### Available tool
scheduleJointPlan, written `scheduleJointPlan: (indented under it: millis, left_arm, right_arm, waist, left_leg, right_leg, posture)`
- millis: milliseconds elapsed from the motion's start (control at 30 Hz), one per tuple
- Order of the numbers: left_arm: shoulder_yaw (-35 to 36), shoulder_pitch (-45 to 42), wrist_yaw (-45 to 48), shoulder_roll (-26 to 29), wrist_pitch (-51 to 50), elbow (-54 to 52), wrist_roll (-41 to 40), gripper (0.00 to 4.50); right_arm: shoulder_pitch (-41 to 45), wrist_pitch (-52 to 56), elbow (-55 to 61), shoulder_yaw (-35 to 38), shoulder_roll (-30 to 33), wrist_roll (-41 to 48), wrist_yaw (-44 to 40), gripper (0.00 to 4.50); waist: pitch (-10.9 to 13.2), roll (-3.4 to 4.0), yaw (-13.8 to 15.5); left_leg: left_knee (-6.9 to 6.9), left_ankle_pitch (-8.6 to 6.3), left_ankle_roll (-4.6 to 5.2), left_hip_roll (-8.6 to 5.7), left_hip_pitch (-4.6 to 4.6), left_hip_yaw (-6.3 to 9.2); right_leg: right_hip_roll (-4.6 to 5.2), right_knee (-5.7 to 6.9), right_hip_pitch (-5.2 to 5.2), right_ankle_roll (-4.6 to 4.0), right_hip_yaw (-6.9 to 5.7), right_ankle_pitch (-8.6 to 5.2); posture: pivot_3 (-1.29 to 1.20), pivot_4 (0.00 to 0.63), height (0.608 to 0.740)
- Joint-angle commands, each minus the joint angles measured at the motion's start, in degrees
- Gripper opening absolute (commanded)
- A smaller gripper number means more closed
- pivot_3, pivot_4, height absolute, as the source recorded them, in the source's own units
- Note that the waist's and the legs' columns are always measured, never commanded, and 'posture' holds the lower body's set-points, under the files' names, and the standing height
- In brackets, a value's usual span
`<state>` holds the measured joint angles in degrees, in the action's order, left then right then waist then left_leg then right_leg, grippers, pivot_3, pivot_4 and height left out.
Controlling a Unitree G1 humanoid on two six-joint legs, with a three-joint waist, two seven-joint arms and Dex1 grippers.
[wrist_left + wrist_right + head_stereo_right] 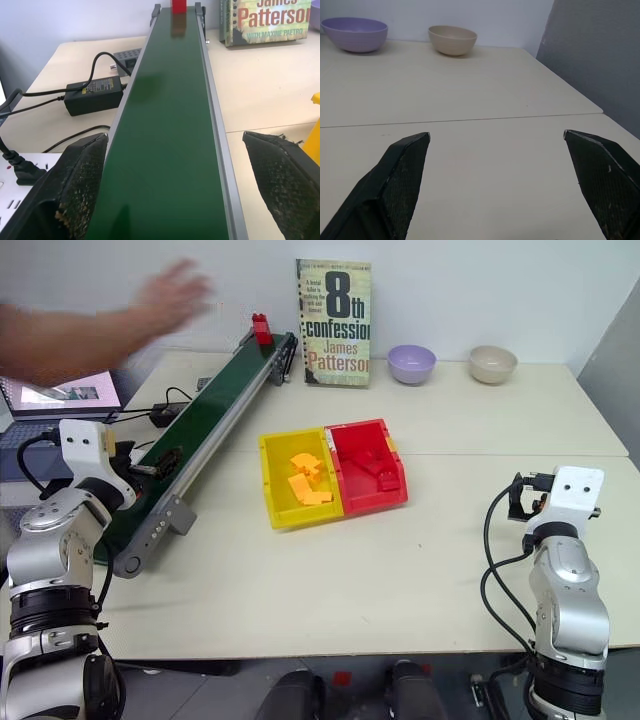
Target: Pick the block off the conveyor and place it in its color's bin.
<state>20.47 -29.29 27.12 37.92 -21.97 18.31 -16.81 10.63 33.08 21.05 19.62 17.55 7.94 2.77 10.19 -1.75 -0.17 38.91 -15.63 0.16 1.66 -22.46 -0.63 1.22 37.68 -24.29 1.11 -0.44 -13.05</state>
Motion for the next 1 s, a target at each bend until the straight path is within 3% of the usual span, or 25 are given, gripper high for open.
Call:
scheduleJointPlan:
  millis: [33, 467, 700, 867, 1000]
  left_arm:
    - [0.8, 0.0, 0.5, 1.3, 0.2, -3.0, -0.6, 4.49]
    - [2.3, 0.8, -0.8, 1.1, -0.7, -4.6, -1.6, 4.49]
    - [2.8, 0.5, -2.4, 0.4, -0.6, -4.6, -2.1, 4.49]
    - [2.2, -0.8, -1.7, 0.6, -0.6, -3.0, -2.2, 4.49]
    - [1.4, -2.2, -0.7, 0.6, -0.3, -1.1, -1.7, 4.49]
  right_arm:
    - [1.1, -0.6, 1.5, 1.1, 0.5, -0.2, 0.1, 4.5]
    - [1.7, -0.1, 1.8, 0.5, 0.6, -0.2, -0.1, 4.5]
    - [3.9, 1.8, 2.9, -1.8, 2.1, 2.0, -4.5, 4.5]
    - [9.7, 7.1, 6.1, -6.6, 5.2, 13.7, -19.2, 4.5]
    - [13.6, 12.0, 8.3, -10.5, 11.2, 22.8, -32.2, 4.5]
  waist:
    - [0.0, 0.0, 0.0]
    - [0.0, 0.0, 0.0]
    - [0.0, 0.0, 0.0]
    - [0.0, 0.02, -0.1]
    - [0.0, 0.06, -0.1]
  left_leg:
    - [0.0, 0.0, 0.0, 0.0, 0.0, 0.0]
    - [0.0, 0.0, 0.0, 0.01, 0.0, 0.0]
    - [0.0, 0.0, 0.0, 0.01, 0.0, 0.0]
    - [-0.01, 0.0, 0.0, 0.02, 0.01, 0.0]
    - [-0.01, 0.0, 0.01, 0.04, 0.01, 0.1]
  right_leg:
    - [0.0, 0.0, 0.0, 0.0, 0.0, 0.0]
    - [0.0, 0.0, 0.0, 0.0, 0.0, 0.0]
    - [0.0, -0.01, -0.01, 0.0, 0.0, -0.01]
    - [0.0, -0.01, -0.01, 0.0, -0.01, 0.0]
    - [-0.05, 0.0, 0.01, -0.01, -0.11, -0.01]
  posture:
    - [0.0, 0.15, 0.74]
    - [0.0, 0.15, 0.74]
    - [0.0, 0.15, 0.74]
    - [0.0, 0.15, 0.74]
    - [0.0, 0.15, 0.74]
